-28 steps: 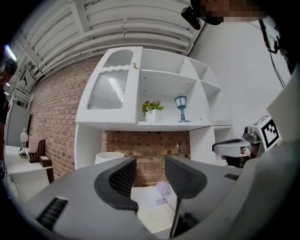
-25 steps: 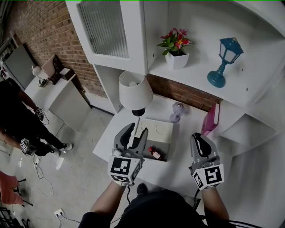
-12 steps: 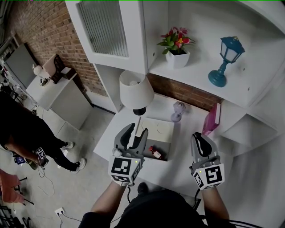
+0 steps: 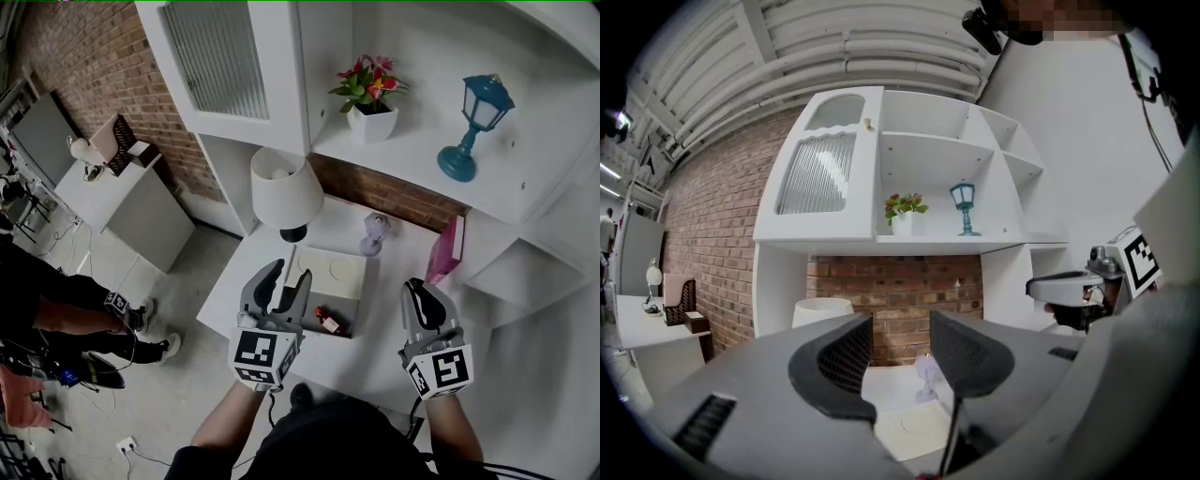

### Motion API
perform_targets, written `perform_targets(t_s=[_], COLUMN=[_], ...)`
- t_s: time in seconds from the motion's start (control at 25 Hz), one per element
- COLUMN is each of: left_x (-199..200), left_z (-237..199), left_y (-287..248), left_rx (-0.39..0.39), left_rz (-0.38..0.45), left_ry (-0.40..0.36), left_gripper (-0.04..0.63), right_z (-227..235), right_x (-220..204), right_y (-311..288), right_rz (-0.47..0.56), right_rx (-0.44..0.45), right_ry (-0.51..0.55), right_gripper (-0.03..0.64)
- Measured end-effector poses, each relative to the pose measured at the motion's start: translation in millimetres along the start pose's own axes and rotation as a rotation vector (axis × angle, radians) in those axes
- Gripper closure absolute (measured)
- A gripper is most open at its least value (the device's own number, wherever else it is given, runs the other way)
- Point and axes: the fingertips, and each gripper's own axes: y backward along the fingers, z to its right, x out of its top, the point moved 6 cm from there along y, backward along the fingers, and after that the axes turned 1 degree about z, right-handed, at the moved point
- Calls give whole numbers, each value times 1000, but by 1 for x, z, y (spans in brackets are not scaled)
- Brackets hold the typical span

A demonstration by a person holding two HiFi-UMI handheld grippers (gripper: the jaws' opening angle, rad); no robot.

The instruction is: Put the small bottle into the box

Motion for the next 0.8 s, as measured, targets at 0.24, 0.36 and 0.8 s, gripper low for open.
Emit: perform_targets(t_s=[0.24,0.36,0.8], left_x=[0,-1,-3], left_z=[2,3,9], left_y=[0,0,0], left_rx=[-1,-2,-4], left_rz=[-9,-13,-21], left_ry=[0,-2,-1], left_gripper=[408,408,408], right_z=[0,0,5], right_x=[2,2,-2], right_y=[2,2,6], right_rz=[-1,-1,1], right_rx=[3,4,5], right_ry=[1,2,-17], right_gripper=[594,594,594])
